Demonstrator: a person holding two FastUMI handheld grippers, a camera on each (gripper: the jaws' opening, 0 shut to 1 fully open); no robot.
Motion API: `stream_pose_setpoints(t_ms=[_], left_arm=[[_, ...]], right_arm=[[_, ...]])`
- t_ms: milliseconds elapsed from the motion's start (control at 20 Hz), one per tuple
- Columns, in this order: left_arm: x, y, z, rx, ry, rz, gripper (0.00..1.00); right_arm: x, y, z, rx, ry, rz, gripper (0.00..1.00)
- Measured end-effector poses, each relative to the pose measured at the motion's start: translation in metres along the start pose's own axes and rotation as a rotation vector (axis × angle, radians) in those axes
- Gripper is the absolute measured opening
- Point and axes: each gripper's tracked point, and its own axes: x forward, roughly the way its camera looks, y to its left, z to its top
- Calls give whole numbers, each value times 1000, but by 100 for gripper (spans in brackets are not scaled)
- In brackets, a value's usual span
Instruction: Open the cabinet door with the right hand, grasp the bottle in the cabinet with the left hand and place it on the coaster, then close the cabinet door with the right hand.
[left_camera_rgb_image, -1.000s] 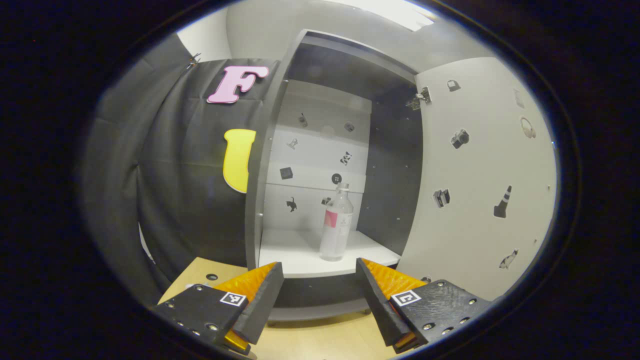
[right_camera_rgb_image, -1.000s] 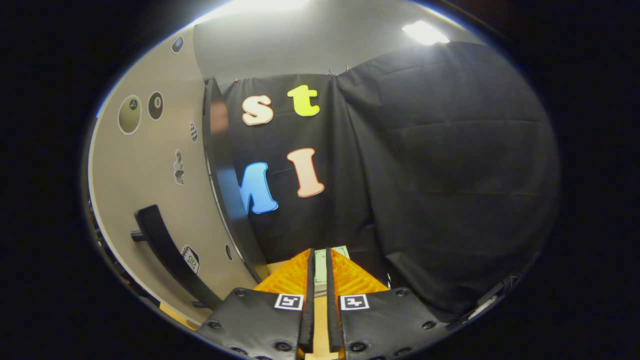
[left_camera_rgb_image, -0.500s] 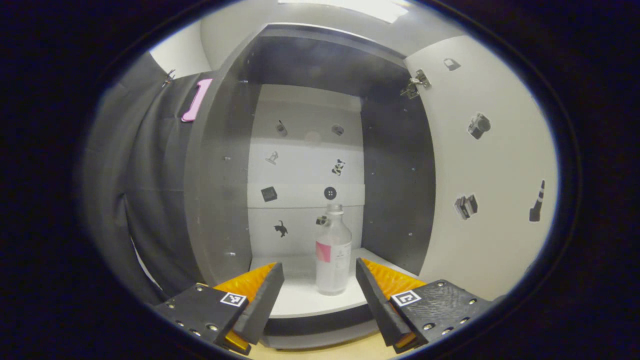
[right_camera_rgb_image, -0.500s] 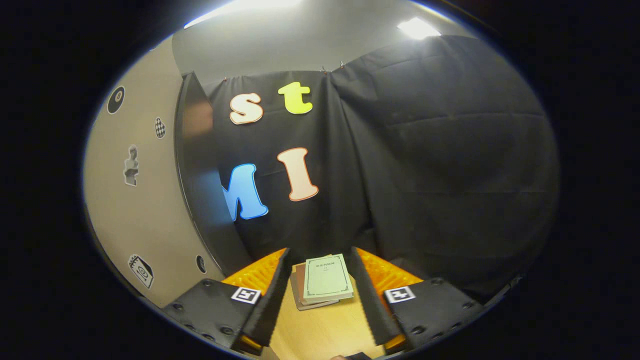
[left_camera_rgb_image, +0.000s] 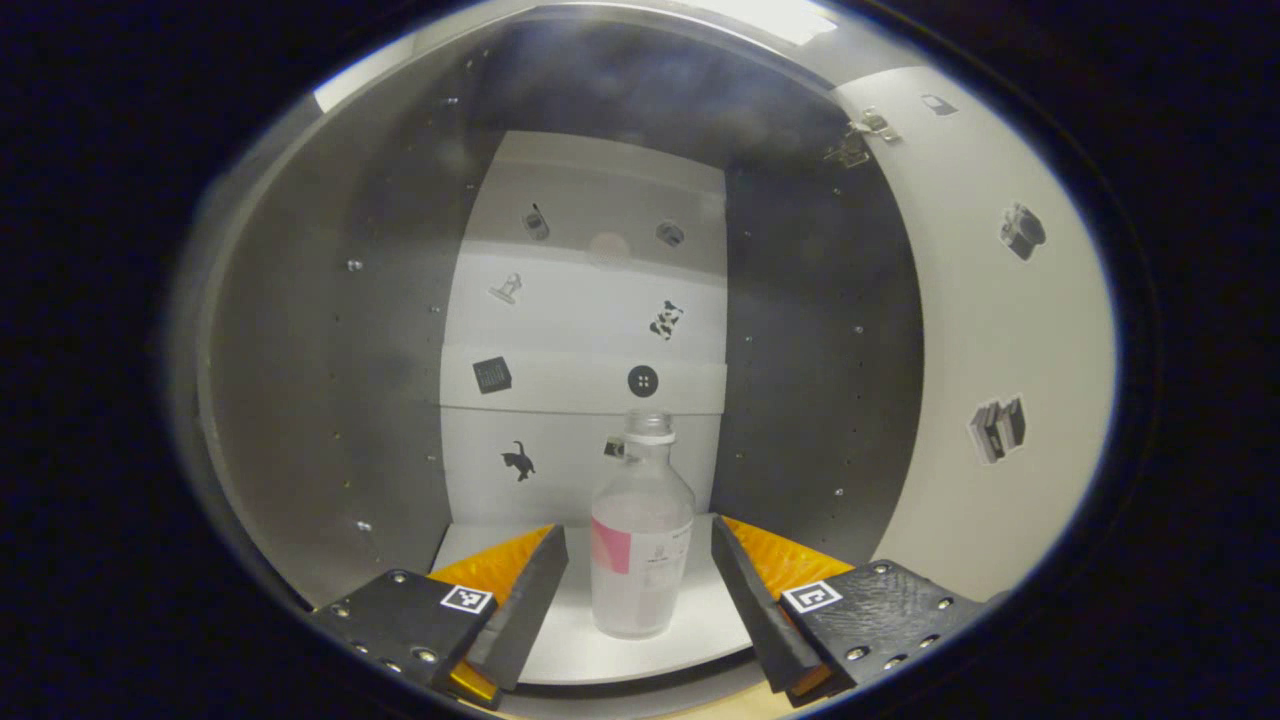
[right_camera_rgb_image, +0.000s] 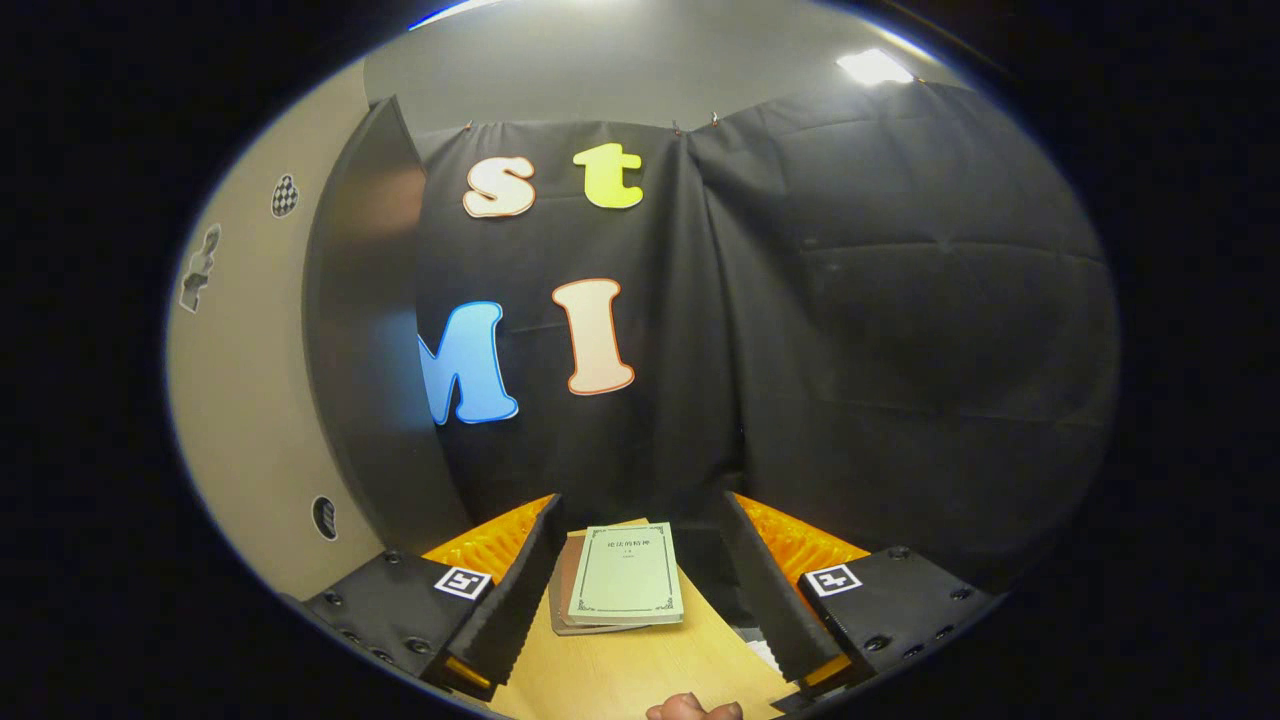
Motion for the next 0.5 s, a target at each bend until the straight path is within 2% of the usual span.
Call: stream_pose_setpoints(t_ms=[400,500], left_arm=[[30,-1,-5,32,2,-2,89],[31,0,-5,29,-3,4,89]], right_arm=[[23,-5,-27,28,65,18,98],[24,-2,-33,39,73,46,98]])
